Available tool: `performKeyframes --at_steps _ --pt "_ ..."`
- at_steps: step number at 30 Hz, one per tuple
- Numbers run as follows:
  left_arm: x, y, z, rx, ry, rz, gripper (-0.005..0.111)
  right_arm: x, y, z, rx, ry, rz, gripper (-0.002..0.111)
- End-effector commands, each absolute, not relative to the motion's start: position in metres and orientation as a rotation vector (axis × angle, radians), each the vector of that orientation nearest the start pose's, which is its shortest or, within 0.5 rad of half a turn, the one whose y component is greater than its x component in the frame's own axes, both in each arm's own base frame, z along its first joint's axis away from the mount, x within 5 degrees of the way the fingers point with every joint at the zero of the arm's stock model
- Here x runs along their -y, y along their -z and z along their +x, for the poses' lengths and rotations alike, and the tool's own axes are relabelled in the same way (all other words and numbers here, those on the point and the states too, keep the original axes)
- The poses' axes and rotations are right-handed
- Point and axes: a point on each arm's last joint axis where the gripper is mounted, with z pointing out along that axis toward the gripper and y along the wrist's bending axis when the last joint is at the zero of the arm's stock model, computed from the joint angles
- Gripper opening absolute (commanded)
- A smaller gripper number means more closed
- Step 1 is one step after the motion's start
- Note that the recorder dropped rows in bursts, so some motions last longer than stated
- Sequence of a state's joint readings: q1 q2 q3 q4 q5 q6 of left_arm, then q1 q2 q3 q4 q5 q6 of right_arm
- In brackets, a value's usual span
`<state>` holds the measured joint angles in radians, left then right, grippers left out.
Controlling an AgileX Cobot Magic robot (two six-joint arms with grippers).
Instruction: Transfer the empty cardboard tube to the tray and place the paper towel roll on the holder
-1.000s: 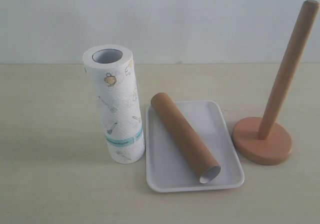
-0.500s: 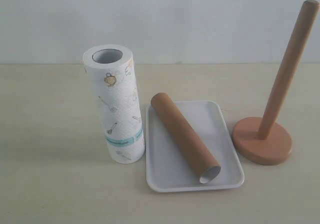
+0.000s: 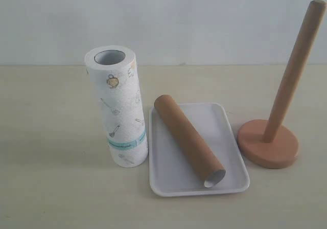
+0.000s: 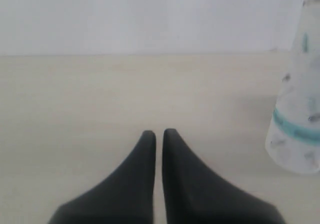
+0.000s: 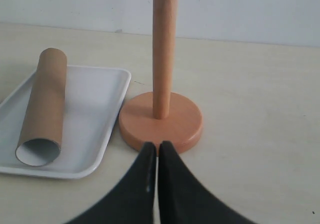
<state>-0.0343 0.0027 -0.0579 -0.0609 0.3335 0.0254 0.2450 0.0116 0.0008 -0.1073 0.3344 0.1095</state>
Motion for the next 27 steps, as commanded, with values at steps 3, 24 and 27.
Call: performKeyframes --at_steps 3,24,27 --pt "0.004 -0.267 0.038 -1.541 0.190 -0.084 0.004 -0.010 -0.183 0.053 -1.816 -0.135 -0.191 0.001" --pt "-0.006 -0.345 0.026 -0.684 0.234 -0.142 0.004 -0.010 -0.183 0.053 -1.816 -0.135 -0.191 0.001" --pt "-0.002 -0.339 0.064 -0.835 0.251 -0.130 0.004 -0.010 -0.183 0.053 -1.816 -0.135 -0.191 0.001"
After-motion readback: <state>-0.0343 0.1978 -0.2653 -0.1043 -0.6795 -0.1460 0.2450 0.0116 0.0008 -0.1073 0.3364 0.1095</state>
